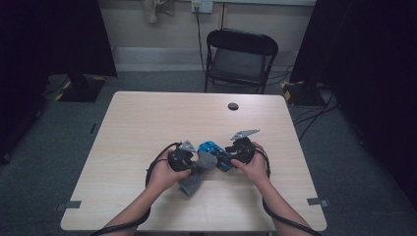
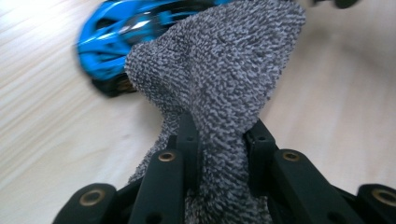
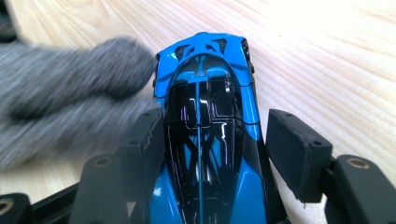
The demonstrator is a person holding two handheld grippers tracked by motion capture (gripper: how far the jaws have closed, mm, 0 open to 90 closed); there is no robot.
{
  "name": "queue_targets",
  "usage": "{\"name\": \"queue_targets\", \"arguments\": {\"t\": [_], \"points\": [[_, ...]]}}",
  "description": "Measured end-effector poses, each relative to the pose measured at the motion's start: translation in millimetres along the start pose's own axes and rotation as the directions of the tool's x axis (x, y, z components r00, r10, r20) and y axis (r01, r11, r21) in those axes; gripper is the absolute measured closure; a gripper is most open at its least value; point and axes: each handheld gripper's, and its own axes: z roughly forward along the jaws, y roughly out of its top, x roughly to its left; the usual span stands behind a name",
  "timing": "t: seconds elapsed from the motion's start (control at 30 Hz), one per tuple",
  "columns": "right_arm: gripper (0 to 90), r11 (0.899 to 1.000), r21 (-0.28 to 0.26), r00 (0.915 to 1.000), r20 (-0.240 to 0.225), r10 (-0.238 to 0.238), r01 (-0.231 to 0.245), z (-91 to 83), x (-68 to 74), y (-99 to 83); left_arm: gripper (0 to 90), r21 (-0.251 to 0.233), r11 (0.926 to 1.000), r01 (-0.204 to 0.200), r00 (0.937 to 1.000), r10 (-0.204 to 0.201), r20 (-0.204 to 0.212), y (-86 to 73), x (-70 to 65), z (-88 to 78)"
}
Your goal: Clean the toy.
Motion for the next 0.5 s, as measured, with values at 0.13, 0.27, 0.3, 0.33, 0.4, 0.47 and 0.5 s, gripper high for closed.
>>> {"name": "queue_targets", "arguments": {"t": [0.13,0.27,0.3,0.33,0.4,0.47,0.5], "points": [[38.1,1.000,-0.009,0.9998,-0.003,0.020,-0.020,0.3,-0.4,-1.7,73.5,0.022,0.9988,-0.045,0.9984,0.044,0.035,5.0,-17.9,9.0],[38.3,1.000,-0.005,0.9997,0.000,0.024,-0.024,-0.2,0.0,-1.8,73.4,0.054,0.9967,-0.060,0.9978,0.058,0.032,9.0,-22.6,24.9],[38.4,1.000,-0.003,0.9997,0.001,0.022,-0.022,-0.5,0.3,-1.8,73.4,0.057,0.9967,-0.058,0.9981,0.057,0.025,9.8,-23.0,28.1],[38.5,1.000,-0.004,0.9998,0.003,0.022,-0.022,-0.8,0.4,-2.0,73.4,0.068,0.9957,-0.063,0.9979,0.062,0.019,10.6,-22.9,30.4],[38.6,1.000,-0.007,0.9998,0.002,0.020,-0.020,-1.0,0.4,-2.7,73.4,0.073,0.9957,-0.057,0.9984,0.056,0.012,11.5,-22.0,34.3],[38.7,1.000,-0.010,0.9999,-0.001,0.017,-0.017,-1.2,-0.3,-3.3,73.4,0.074,0.9963,-0.044,0.9990,0.044,0.006,12.1,-19.4,35.6],[38.7,1.000,-0.009,0.9999,-0.001,0.014,-0.014,-1.3,-0.3,-3.1,73.4,0.073,0.9964,-0.042,0.9991,0.043,-0.001,12.5,-17.9,35.9]]}}
